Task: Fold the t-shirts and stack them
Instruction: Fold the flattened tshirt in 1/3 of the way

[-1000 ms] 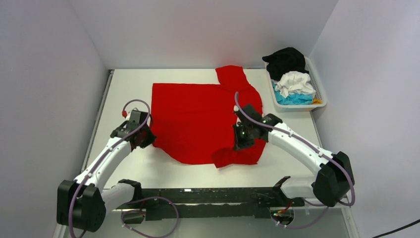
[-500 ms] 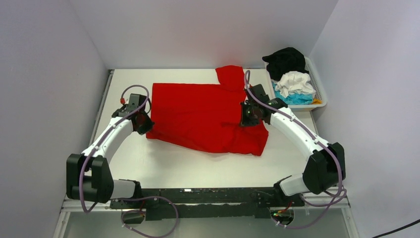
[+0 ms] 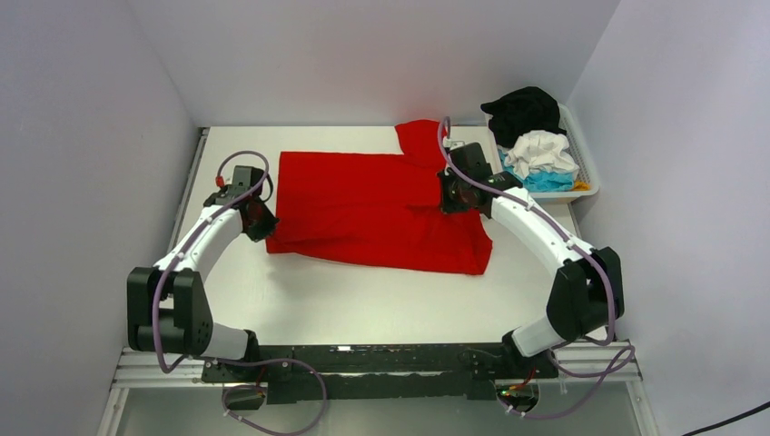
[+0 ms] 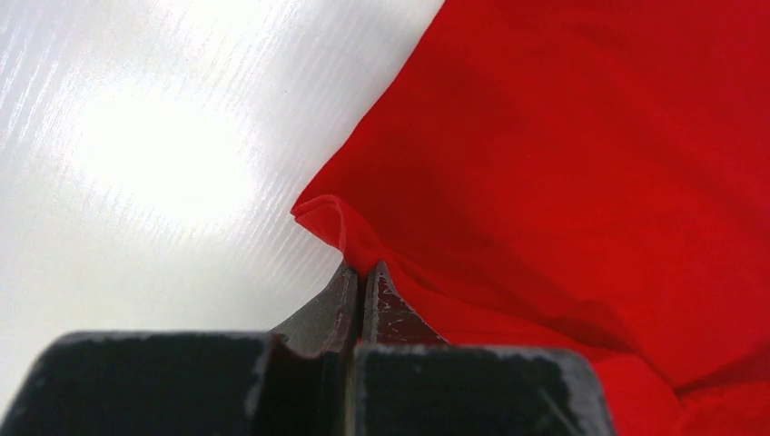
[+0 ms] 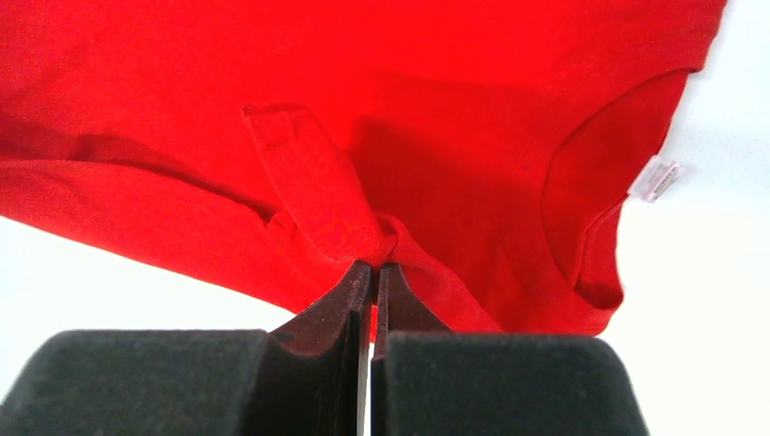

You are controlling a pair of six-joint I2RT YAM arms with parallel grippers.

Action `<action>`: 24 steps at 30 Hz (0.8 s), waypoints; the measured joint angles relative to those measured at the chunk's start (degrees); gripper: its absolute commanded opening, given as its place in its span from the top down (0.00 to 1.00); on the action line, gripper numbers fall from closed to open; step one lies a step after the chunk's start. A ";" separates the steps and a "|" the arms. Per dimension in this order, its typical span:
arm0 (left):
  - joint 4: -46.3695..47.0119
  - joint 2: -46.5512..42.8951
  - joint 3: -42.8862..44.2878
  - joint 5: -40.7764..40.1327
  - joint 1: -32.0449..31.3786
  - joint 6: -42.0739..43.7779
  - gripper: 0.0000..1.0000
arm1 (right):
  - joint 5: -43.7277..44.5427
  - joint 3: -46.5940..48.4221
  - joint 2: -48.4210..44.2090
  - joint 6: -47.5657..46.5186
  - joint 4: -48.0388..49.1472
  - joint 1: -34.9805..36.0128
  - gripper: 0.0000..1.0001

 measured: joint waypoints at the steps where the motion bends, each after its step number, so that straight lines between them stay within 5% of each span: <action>1: 0.04 0.22 0.00 0.00 0.20 0.02 1.00 | 0.22 0.02 0.22 -0.61 0.50 -0.09 1.00; 15: 2.89 2.51 0.00 -0.02 1.49 0.70 0.94 | 3.32 3.54 3.39 -5.18 3.08 -1.77 1.00; 19: 3.89 5.20 0.55 -0.68 1.64 0.79 0.71 | 3.37 3.87 6.54 -5.62 5.77 -2.54 0.95; 21: 4.28 6.99 1.36 -1.36 1.84 0.87 0.49 | 3.69 4.13 8.87 -6.05 7.74 -3.02 0.87; 23: 4.39 8.85 2.89 -2.10 2.25 1.14 0.08 | 4.59 5.44 12.83 -6.64 10.25 -3.65 0.55; 24: 4.39 9.64 3.98 -2.51 2.54 1.27 0.01 | 5.29 6.73 15.39 -6.84 11.26 -4.04 0.36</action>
